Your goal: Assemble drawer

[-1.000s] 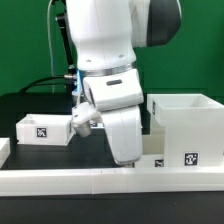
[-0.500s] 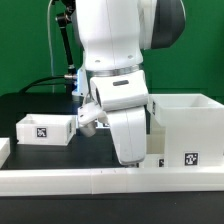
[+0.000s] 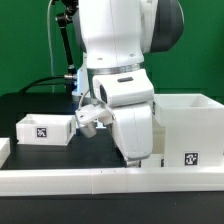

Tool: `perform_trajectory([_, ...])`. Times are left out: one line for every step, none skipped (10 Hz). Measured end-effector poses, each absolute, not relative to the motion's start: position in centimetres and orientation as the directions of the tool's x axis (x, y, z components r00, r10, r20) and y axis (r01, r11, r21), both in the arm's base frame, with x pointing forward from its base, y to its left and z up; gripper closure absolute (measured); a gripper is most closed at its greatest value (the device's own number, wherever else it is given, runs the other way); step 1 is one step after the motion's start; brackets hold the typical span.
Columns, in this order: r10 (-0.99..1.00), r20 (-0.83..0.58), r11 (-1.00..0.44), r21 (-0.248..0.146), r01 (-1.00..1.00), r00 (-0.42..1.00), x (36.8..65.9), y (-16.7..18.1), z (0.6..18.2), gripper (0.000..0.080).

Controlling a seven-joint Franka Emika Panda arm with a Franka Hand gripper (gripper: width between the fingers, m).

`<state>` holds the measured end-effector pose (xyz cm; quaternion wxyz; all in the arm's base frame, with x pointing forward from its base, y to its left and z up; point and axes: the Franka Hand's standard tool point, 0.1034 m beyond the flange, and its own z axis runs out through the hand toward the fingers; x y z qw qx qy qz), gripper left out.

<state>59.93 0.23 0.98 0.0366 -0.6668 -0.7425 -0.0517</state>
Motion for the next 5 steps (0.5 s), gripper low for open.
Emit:
perform_trajectory([0.987,0.123,0.105,0.028,0.994,-0.108,59.92,0.22,0.97,0.0151])
perform_trajectory([0.987,0.124,0.099,0.027,0.995,-0.101,59.95,0.44,1.01,0.0151])
perform_trajectory([0.99,0.117,0.079,0.027,0.997,-0.081,60.07,0.66,1.19,0.0151])
perform_trajectory([0.991,0.114,0.066,0.027,0.997,-0.069,60.15,0.79,1.3,0.0151])
perform_trajectory([0.991,0.108,0.071,0.027,0.997,-0.073,60.15,0.78,1.3,0.0151])
